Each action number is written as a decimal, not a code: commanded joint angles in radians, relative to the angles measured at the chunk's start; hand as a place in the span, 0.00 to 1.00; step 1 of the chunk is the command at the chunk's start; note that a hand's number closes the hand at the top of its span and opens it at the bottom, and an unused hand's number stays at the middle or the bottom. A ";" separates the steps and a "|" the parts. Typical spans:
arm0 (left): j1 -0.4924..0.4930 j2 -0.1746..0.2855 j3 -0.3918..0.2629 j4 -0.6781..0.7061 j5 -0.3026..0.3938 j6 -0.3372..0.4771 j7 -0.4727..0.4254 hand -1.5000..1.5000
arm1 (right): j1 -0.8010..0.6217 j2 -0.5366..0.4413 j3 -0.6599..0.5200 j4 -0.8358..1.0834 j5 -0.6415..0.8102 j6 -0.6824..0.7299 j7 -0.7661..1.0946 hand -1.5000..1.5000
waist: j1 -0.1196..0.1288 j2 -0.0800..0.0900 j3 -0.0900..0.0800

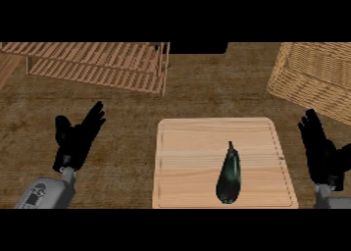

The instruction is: Pick the eggplant from the cutting board and place it in the basket

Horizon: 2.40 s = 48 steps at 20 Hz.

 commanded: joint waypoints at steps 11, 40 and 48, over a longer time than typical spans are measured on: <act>-0.053 0.113 0.102 -0.065 0.001 -0.021 0.011 0.50 | -0.314 0.002 0.267 -0.115 0.206 0.266 -0.205 0.00 | 0.025 0.028 -0.019; -0.056 0.102 0.172 -0.042 -0.009 -0.047 0.004 0.50 | -0.908 -0.382 0.143 -0.113 -0.141 0.880 1.156 0.00 | -0.022 0.025 -0.019; -0.011 0.090 0.187 -0.083 -0.023 -0.051 0.014 0.50 | -0.658 -0.525 0.030 -0.287 -0.350 0.842 1.126 0.00 | -0.028 0.023 -0.018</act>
